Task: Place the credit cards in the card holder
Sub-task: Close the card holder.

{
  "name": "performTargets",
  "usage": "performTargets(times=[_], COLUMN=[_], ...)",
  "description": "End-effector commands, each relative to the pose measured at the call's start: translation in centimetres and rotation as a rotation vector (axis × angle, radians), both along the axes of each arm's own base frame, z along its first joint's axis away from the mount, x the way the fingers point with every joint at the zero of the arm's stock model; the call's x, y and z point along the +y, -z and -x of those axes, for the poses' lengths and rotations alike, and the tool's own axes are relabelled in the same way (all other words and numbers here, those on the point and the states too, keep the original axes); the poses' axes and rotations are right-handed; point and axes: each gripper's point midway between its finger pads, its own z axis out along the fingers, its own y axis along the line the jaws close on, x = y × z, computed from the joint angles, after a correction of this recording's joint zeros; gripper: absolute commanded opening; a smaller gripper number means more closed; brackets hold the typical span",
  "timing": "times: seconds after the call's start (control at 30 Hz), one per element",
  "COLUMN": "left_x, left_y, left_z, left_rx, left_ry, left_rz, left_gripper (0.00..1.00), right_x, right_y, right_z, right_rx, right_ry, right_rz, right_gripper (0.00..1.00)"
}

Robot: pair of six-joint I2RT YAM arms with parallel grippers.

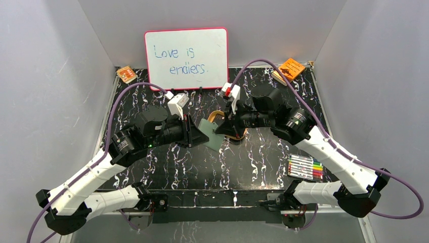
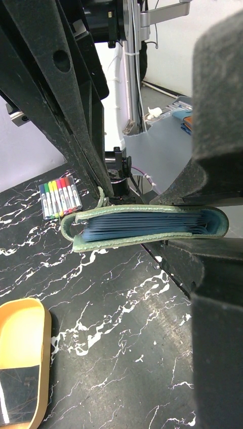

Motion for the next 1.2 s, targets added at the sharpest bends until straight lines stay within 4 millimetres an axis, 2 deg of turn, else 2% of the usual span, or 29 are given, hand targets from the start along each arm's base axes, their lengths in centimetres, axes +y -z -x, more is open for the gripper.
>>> performTargets(times=[0.0,0.53,0.73,1.17], left_x=[-1.0,-1.1,-0.8,-0.8], left_y=[-3.2,-3.3,-4.2,-5.4], left_z=[0.4,0.3,0.3,1.0], left_rx=[-0.057,-0.061,-0.083,-0.098], left_ry=[0.046,0.047,0.037,0.059], left_rz=[0.110,0.117,0.148,0.210], left_gripper=[0.00,0.00,0.00,0.00], right_x=[0.8,1.6,1.7,2.3], right_y=[-0.9,0.0,1.1,1.8], right_z=[0.4,0.9,1.0,1.7], right_rx=[-0.012,-0.001,-0.011,-0.023], right_ry=[-0.021,-0.032,-0.024,-0.027], right_rz=[-0.040,-0.015,0.032,0.060], right_gripper=[0.00,0.00,0.00,0.00])
